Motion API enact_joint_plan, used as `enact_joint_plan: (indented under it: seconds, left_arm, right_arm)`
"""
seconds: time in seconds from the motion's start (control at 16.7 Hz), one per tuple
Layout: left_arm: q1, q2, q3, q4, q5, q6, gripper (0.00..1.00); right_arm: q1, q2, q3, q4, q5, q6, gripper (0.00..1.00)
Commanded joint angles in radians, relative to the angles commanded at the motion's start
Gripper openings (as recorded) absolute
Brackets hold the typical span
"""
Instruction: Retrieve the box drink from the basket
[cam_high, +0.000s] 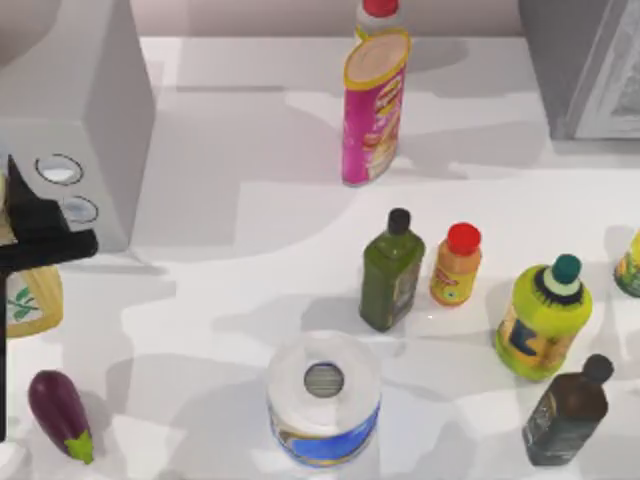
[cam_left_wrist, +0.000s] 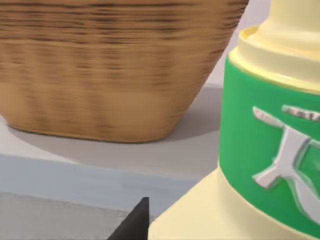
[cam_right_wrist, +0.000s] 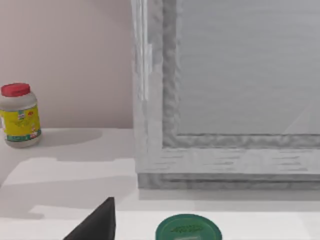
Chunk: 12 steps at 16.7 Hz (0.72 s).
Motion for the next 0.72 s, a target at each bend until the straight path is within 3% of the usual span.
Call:
enact_joint_plan:
  seconds: [0.3, 0.72]
  left_arm:
    - [-0.124, 0.243, 0.045, 0.191, -0.186, 0.008, 0.0]
    - [-0.138, 0.281, 0.047, 0.219, -0.212, 0.01, 0.0]
  right_arm:
    - [0.0, 0.0, 0.0, 0.0, 0.0, 0.0, 1.0]
    - [0.0, 0.0, 0.0, 0.0, 0.0, 0.0, 1.0]
